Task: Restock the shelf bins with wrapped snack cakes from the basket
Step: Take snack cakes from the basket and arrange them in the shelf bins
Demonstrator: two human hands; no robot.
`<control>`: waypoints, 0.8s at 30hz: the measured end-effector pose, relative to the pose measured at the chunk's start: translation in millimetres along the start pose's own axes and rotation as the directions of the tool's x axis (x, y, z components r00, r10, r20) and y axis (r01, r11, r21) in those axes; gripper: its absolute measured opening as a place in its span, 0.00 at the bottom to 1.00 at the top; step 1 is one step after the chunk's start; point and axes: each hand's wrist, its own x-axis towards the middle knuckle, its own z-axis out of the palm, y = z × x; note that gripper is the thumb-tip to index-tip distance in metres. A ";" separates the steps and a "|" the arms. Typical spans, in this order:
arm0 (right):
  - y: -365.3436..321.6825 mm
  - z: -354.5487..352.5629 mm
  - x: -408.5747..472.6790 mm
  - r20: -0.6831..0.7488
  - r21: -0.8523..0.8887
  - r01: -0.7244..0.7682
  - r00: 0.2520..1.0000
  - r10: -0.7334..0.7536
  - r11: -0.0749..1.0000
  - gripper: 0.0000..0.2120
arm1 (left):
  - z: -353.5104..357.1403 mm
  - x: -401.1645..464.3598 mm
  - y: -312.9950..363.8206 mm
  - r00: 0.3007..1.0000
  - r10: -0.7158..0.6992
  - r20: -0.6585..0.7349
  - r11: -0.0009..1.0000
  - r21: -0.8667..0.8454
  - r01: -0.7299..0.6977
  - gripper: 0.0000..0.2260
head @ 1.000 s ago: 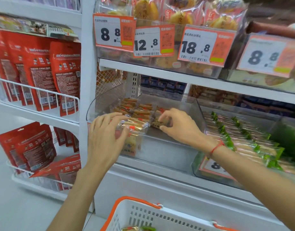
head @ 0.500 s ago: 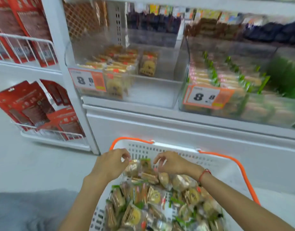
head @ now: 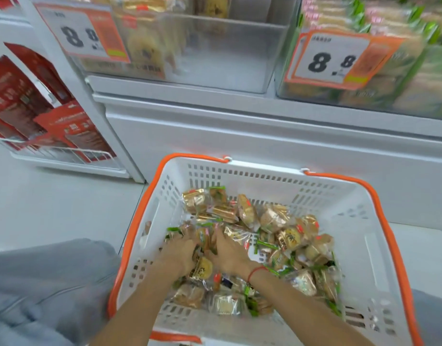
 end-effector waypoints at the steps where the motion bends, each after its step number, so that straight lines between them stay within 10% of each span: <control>1: -1.1 4.0 -0.5 0.047 -0.015 0.003 0.999 -0.002 1.000 0.24 | 1.5 0.8 2.2 1.000 0.008 -0.012 0.999 0.053 -0.008 0.20; 6: 1.1 3.0 -6.1 0.175 -0.090 0.037 0.984 -0.020 0.995 0.18 | 11.0 4.4 -1.7 0.996 0.062 -0.069 0.986 0.158 -0.050 0.14; 17: -30.6 -105.2 -25.8 0.076 0.273 0.107 0.988 -0.133 0.956 0.15 | -72.7 -6.3 0.8 0.956 0.230 0.181 0.911 -0.385 -0.146 0.28; 24: -70.9 -187.5 -65.3 -0.279 0.180 0.308 0.927 -0.251 0.934 0.22 | -141.2 -45.8 -7.9 0.915 0.250 -0.318 0.624 -0.669 -0.403 0.19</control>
